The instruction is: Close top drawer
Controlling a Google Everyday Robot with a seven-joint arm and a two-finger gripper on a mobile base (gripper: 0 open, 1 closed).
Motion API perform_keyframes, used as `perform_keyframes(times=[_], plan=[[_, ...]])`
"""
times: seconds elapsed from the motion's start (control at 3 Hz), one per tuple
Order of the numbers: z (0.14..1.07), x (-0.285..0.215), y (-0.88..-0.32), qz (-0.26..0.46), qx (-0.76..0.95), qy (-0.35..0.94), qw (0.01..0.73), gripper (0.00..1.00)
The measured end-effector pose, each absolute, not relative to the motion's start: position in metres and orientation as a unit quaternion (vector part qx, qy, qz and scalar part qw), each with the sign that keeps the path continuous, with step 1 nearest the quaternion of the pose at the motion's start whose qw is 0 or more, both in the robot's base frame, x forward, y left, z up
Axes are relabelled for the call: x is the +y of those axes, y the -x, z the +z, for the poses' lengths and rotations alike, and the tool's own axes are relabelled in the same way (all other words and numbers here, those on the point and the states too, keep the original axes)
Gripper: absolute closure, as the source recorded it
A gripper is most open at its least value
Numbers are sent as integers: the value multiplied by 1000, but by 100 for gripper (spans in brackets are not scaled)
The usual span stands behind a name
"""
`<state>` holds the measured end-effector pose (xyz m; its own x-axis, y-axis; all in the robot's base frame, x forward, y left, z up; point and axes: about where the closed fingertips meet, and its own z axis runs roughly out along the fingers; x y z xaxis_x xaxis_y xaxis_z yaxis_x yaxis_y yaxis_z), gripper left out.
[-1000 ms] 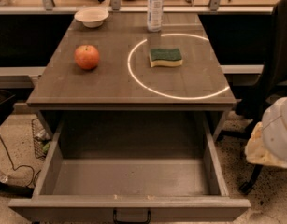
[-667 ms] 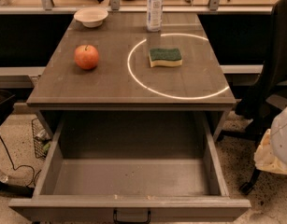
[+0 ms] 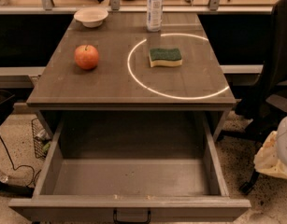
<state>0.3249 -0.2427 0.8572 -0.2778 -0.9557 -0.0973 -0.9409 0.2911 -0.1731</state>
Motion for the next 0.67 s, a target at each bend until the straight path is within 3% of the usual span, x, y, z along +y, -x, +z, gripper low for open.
perform_keyframes(times=[0.33, 0.67], plan=[[841, -231, -307, -19, 801, 591, 95, 100], [818, -216, -280, 2, 802, 591, 94, 100]])
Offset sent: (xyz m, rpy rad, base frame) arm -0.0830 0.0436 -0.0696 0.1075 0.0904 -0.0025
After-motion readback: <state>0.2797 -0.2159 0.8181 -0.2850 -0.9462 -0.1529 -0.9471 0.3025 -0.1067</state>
